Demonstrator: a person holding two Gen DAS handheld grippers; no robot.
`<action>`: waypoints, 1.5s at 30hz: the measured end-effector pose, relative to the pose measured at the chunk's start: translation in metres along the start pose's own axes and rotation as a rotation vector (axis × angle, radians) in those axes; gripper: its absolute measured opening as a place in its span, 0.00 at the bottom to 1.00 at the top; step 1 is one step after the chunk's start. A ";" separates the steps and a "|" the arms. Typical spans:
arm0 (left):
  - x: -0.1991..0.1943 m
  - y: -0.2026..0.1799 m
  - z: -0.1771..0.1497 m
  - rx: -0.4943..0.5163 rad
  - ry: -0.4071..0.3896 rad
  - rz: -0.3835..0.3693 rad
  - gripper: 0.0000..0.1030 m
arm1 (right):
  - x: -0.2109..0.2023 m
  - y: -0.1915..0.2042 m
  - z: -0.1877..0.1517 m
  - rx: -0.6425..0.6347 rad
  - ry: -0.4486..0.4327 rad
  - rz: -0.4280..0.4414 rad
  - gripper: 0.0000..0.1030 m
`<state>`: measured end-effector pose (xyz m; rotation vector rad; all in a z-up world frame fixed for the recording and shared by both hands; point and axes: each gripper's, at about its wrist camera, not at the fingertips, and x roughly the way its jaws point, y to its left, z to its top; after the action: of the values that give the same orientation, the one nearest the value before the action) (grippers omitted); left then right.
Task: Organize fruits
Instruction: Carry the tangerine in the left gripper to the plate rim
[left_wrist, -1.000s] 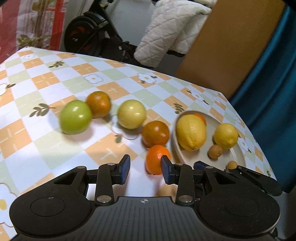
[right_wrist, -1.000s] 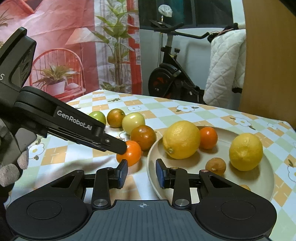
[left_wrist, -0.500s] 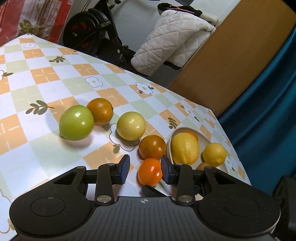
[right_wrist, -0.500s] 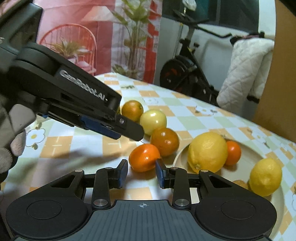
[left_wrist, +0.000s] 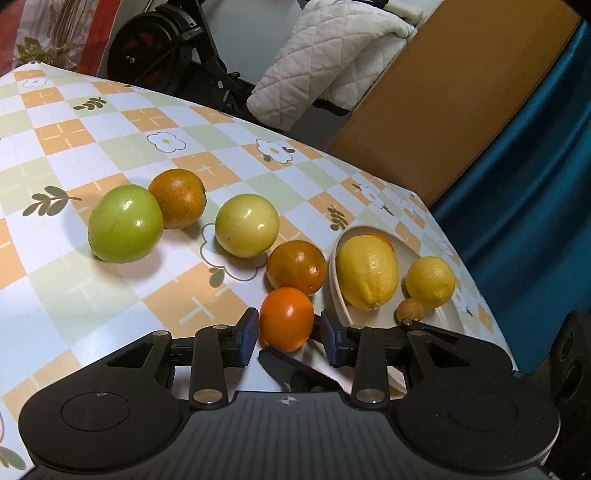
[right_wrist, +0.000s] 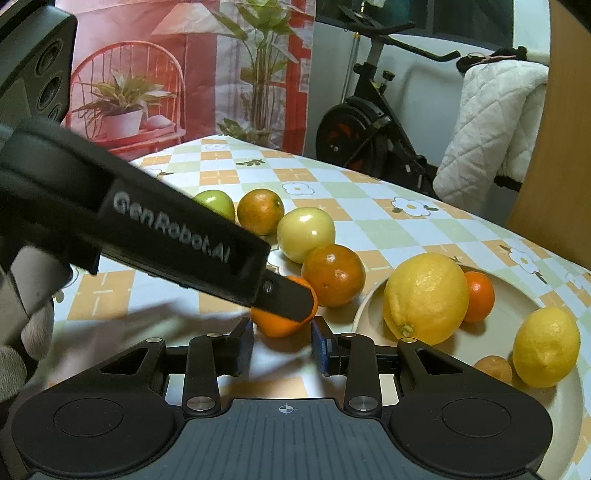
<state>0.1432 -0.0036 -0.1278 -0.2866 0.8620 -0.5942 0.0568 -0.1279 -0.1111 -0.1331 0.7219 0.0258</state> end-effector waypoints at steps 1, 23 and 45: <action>0.000 -0.001 -0.001 0.006 -0.005 0.005 0.36 | 0.000 0.000 0.000 0.004 -0.004 0.000 0.30; -0.001 0.007 0.008 -0.049 -0.025 0.016 0.34 | 0.005 -0.001 0.002 0.005 -0.023 0.003 0.34; -0.028 -0.046 0.003 0.094 -0.077 0.004 0.34 | -0.048 -0.016 -0.002 0.070 -0.160 -0.007 0.33</action>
<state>0.1147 -0.0244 -0.0869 -0.2208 0.7585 -0.6142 0.0208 -0.1434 -0.0791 -0.0658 0.5618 0.0049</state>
